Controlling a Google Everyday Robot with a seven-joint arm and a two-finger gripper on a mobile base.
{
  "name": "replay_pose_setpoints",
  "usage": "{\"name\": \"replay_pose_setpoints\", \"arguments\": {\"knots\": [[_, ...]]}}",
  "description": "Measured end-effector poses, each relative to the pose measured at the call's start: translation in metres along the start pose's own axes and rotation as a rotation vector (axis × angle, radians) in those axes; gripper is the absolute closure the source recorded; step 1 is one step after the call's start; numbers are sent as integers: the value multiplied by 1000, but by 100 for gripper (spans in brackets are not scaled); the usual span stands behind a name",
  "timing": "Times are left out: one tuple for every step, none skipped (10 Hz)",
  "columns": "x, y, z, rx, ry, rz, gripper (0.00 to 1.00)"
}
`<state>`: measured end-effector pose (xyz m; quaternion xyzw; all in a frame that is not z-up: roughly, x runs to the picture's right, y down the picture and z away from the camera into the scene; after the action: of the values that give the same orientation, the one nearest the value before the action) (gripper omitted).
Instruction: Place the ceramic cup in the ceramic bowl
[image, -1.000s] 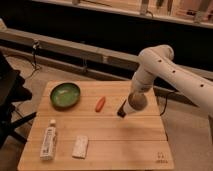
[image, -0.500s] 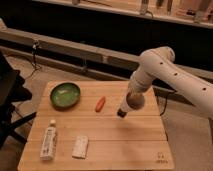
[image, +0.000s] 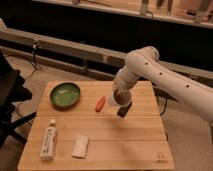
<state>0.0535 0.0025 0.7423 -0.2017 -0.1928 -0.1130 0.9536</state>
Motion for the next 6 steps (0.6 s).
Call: {"name": "replay_pose_setpoints", "arguments": {"knots": [[-12,-12,8,0,-11,-29,99],[-29,-26,19,-2,-30,-68,99],[-44,-39,30,-5,-51,-103,99],[-54,-46,37,-7,-66,-125,99],[-66,-54,45,-15,-88,-147,99],[-80,-62,52,-18,-104,-166,99]]}}
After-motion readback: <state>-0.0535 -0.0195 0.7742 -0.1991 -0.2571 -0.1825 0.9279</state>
